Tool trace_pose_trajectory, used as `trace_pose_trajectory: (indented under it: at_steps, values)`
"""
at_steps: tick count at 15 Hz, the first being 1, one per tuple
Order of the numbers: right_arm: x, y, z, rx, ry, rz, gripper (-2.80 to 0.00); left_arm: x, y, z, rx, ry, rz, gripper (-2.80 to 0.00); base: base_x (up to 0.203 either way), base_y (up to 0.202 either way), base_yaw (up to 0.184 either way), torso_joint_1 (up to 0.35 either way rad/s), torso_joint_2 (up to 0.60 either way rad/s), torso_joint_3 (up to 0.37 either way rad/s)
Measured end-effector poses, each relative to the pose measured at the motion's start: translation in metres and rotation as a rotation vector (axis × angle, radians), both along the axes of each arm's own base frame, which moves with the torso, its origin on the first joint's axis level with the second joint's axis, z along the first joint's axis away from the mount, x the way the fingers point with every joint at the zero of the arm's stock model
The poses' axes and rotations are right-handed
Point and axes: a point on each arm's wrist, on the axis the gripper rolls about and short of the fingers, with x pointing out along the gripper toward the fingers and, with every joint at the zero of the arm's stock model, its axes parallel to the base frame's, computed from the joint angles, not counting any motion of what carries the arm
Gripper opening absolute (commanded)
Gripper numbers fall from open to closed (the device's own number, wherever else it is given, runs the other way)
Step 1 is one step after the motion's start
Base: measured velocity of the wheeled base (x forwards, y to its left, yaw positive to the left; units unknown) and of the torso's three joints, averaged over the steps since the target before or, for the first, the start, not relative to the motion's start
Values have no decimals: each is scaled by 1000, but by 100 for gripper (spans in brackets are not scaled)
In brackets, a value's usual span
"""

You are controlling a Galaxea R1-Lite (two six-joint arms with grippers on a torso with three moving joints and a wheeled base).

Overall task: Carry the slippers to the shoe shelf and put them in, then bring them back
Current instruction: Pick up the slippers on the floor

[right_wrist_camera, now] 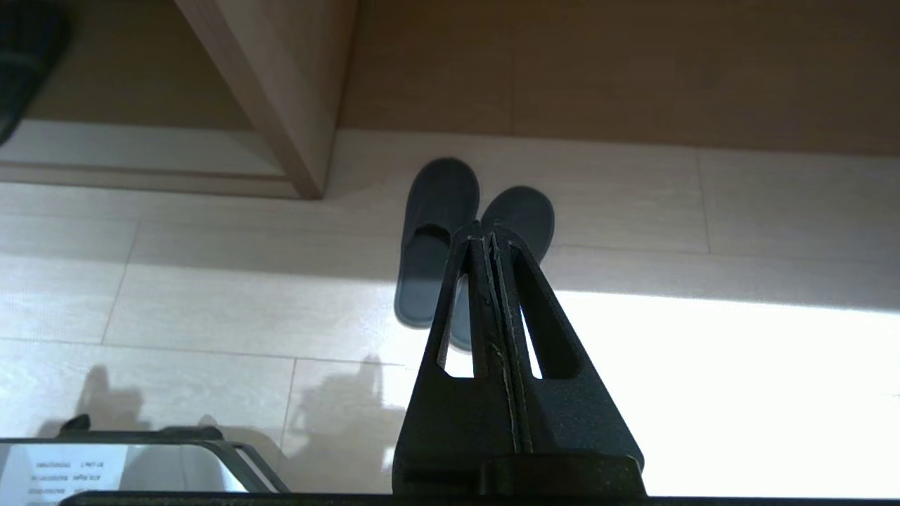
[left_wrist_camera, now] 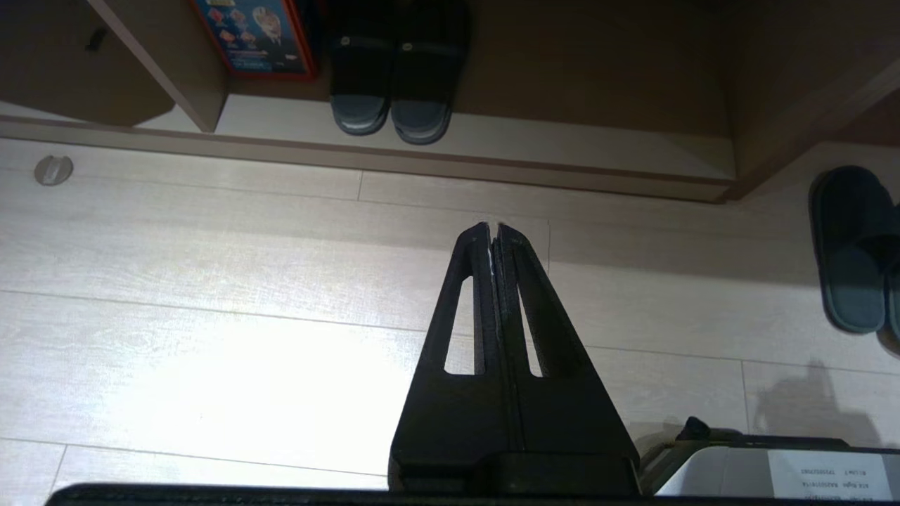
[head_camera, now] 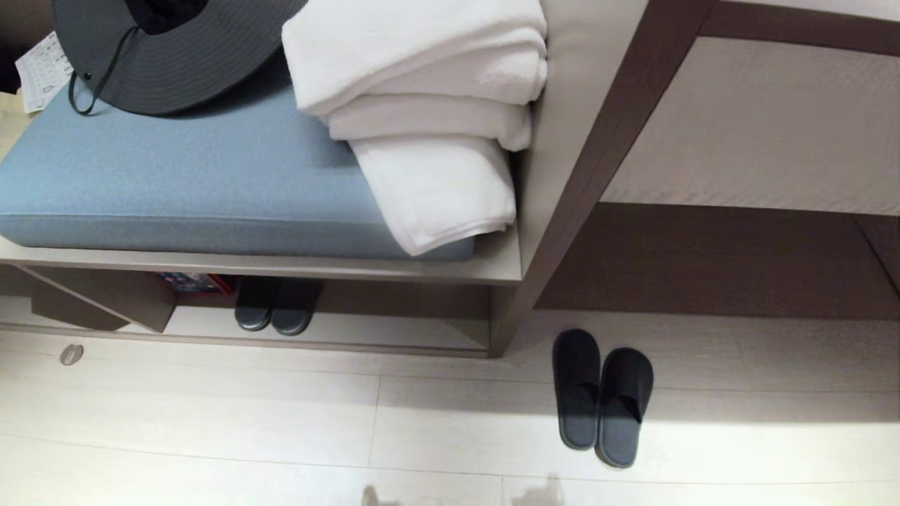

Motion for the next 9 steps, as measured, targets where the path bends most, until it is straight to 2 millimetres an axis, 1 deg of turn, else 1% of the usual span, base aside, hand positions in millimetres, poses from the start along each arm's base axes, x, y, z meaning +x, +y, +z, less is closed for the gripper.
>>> trace_pose_trajectory:
  at_steps: [9]
  values:
    - [0,0,0,0,0,0,-280,0,0,0,-3,0,0,-280,0,0,0,3,4,-197]
